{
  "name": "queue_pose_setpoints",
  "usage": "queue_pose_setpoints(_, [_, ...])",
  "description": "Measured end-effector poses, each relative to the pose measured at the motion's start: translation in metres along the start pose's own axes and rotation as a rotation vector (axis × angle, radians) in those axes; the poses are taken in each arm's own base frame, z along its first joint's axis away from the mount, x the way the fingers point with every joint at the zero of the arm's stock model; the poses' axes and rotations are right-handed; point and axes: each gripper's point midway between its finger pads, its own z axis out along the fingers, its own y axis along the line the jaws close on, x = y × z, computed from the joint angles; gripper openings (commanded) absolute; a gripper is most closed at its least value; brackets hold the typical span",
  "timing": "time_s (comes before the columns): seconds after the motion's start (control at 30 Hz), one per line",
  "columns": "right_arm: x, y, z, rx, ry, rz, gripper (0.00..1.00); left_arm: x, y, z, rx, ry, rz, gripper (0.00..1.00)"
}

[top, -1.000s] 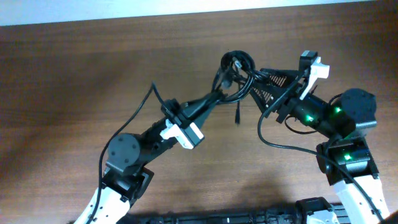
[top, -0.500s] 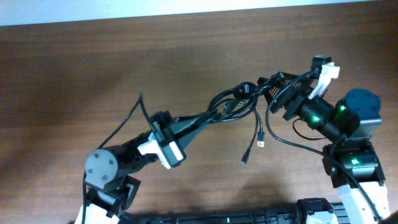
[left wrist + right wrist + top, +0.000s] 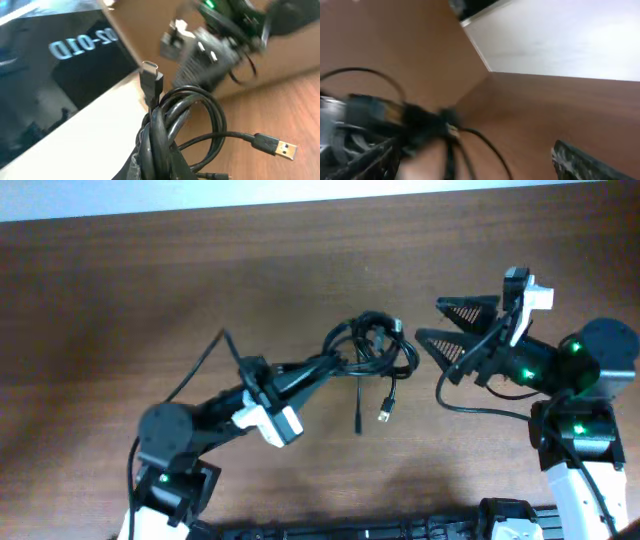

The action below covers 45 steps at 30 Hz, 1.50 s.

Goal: Untangle cables

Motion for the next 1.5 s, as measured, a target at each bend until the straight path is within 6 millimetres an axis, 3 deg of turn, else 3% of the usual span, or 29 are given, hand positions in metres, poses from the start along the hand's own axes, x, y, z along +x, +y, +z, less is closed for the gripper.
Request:
queue_pose_setpoints(0.17, [0.004, 0.028, -0.002, -0.147, 0.06, 0.113, 0.95, 0.012, -0.006, 0.017, 0.073, -0.059, 0.146, 0.0])
queue_pose_setpoints(0.27, [0.006, 0.032, -0.003, -0.165, 0.079, 0.167, 0.95, 0.001, -0.014, 0.021, 0.136, -0.179, 0.274, 0.0])
queue_pose_setpoints(0.3, [0.007, 0.033, -0.003, -0.17, 0.083, 0.17, 0.91, -0.003, -0.021, 0.022, 0.179, -0.229, 0.312, 0.0])
queue_pose_setpoints(0.37, [0.009, 0.037, -0.004, -0.19, 0.098, 0.172, 0.48, -0.003, -0.032, 0.02, 0.243, -0.273, 0.328, 0.0])
queue_pose_setpoints(0.43, [0.01, 0.038, -0.004, -0.199, 0.104, 0.171, 0.37, -0.004, -0.033, 0.02, 0.249, -0.278, 0.331, 0.0])
queue_pose_setpoints(0.5, [0.01, 0.039, -0.005, -0.201, 0.107, 0.177, 0.4, -0.004, -0.033, 0.02, 0.245, -0.281, 0.337, 0.0])
queue_pose_setpoints(0.57, [0.01, 0.039, -0.004, -0.202, 0.107, 0.176, 0.56, -0.003, -0.028, 0.022, 0.22, -0.267, 0.336, 0.0])
queue_pose_setpoints(0.67, [0.012, 0.031, -0.002, -0.199, 0.117, 0.206, 0.96, -0.001, -0.02, 0.024, 0.173, -0.245, 0.337, 0.0])
queue_pose_setpoints(0.77, [0.016, 0.002, 0.008, -0.153, 0.12, 0.294, 0.99, 0.002, 0.001, 0.028, 0.061, -0.198, 0.316, 0.0])
queue_pose_setpoints(0.87, [0.009, -0.033, 0.013, 0.015, 0.033, 0.324, 0.99, 0.014, 0.034, 0.03, -0.109, -0.112, 0.065, 0.0])
queue_pose_setpoints(0.93, [0.022, -0.068, 0.009, 0.196, 0.014, 0.375, 0.99, 0.036, 0.058, 0.027, -0.252, -0.041, -0.252, 0.0])
queue_pose_setpoints(0.97, [0.035, -0.083, 0.005, 0.278, 0.036, 0.38, 0.99, 0.052, 0.065, 0.024, -0.312, 0.007, -0.4, 0.0])
queue_pose_setpoints(1.0, [0.043, -0.092, 0.001, 0.331, 0.058, 0.332, 0.99, 0.083, 0.071, 0.018, -0.417, 0.09, -0.604, 0.0])
queue_pose_setpoints(1.07, [0.054, -0.092, 0.0, 0.328, 0.122, 0.189, 0.99, 0.12, 0.074, 0.006, -0.566, 0.172, -0.88, 0.0])
queue_pose_setpoints(1.2, [0.044, -0.072, 0.006, 0.194, 0.126, -0.013, 0.95, 0.125, 0.077, 0.002, -0.65, 0.067, -1.263, 0.0])
queue_pose_setpoints(1.3, [0.032, -0.056, 0.01, 0.103, 0.099, -0.113, 0.93, 0.121, 0.067, 0.009, -0.589, 0.016, -1.505, 0.0])
queue_pose_setpoints(1.33, [0.032, -0.055, 0.011, 0.094, 0.097, -0.121, 0.97, 0.118, 0.061, 0.012, -0.55, 0.016, -1.544, 0.0])
queue_pose_setpoints(1.43, [0.034, -0.06, 0.012, 0.137, 0.096, 0.002, 0.99, 0.112, 0.051, 0.018, -0.47, 0.019, -1.633, 0.0])
queue_pose_setpoints(1.5, [0.046, -0.074, 0.004, 0.301, 0.17, 0.15, 0.99, 0.111, 0.049, 0.019, -0.458, 0.018, -1.656, 0.0])
